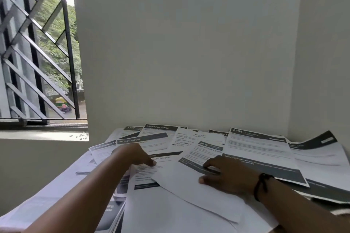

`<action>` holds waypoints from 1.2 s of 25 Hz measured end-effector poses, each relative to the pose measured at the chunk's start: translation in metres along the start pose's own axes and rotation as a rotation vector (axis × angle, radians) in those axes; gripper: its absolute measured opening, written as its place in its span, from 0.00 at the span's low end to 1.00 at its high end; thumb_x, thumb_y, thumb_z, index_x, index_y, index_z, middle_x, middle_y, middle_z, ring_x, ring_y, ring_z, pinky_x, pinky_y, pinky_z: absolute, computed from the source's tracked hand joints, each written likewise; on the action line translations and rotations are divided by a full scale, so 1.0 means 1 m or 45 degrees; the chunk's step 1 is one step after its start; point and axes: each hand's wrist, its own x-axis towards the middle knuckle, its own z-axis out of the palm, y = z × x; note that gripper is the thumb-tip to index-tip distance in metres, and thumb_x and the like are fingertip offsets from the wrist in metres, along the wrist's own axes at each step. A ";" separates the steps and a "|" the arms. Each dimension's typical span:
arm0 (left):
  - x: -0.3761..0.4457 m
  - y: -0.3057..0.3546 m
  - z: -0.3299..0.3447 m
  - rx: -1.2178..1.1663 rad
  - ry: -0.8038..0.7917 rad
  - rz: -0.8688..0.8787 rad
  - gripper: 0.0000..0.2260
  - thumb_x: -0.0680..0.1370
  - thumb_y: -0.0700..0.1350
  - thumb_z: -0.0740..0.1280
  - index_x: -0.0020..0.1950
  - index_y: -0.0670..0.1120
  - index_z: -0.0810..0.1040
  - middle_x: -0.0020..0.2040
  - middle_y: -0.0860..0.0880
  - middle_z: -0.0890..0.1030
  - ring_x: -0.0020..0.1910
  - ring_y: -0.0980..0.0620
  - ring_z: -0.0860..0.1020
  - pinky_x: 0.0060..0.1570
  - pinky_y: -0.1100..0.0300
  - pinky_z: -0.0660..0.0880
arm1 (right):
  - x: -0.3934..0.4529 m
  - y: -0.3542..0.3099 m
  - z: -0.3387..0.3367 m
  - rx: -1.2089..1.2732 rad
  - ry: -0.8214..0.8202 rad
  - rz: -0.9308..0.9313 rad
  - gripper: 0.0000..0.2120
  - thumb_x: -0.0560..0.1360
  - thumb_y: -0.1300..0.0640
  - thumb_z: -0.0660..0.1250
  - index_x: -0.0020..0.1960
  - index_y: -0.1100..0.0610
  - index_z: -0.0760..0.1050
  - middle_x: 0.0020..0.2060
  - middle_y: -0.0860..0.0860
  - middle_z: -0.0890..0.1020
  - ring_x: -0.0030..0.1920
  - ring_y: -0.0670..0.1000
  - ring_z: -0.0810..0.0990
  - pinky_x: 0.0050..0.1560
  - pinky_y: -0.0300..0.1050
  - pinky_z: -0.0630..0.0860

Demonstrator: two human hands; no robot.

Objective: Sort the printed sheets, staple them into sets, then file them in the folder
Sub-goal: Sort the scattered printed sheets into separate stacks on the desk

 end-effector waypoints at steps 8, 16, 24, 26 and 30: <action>-0.002 0.005 0.007 -0.090 0.133 0.047 0.20 0.69 0.53 0.77 0.53 0.42 0.79 0.49 0.47 0.81 0.49 0.47 0.81 0.52 0.56 0.80 | -0.001 0.001 0.003 0.024 0.045 0.000 0.31 0.70 0.28 0.60 0.67 0.43 0.68 0.67 0.45 0.72 0.66 0.49 0.70 0.67 0.47 0.66; 0.006 0.009 -0.041 -1.062 0.732 0.347 0.07 0.72 0.41 0.72 0.47 0.44 0.78 0.41 0.43 0.80 0.39 0.45 0.78 0.42 0.55 0.76 | -0.008 -0.007 0.001 0.062 0.089 -0.008 0.37 0.64 0.22 0.57 0.64 0.43 0.71 0.62 0.42 0.75 0.63 0.47 0.73 0.65 0.49 0.67; 0.022 0.008 -0.007 -1.595 0.195 0.227 0.03 0.78 0.37 0.67 0.49 0.37 0.78 0.43 0.37 0.83 0.38 0.42 0.83 0.37 0.52 0.81 | -0.033 -0.057 -0.003 0.015 0.095 -0.143 0.47 0.58 0.19 0.58 0.71 0.41 0.61 0.68 0.38 0.69 0.68 0.47 0.68 0.67 0.44 0.64; 0.024 0.005 0.005 -1.479 -0.099 0.189 0.05 0.77 0.36 0.68 0.52 0.38 0.78 0.45 0.37 0.84 0.42 0.39 0.84 0.44 0.48 0.82 | -0.037 -0.063 -0.001 -0.055 0.072 -0.189 0.40 0.61 0.19 0.57 0.62 0.44 0.68 0.61 0.40 0.74 0.62 0.50 0.73 0.61 0.47 0.69; 0.034 -0.002 0.004 -1.368 -0.197 0.204 0.14 0.75 0.27 0.62 0.56 0.39 0.77 0.50 0.38 0.84 0.49 0.37 0.82 0.55 0.43 0.79 | -0.036 -0.063 0.000 -0.119 0.353 -0.307 0.19 0.73 0.38 0.57 0.59 0.45 0.74 0.55 0.42 0.80 0.55 0.45 0.77 0.55 0.41 0.72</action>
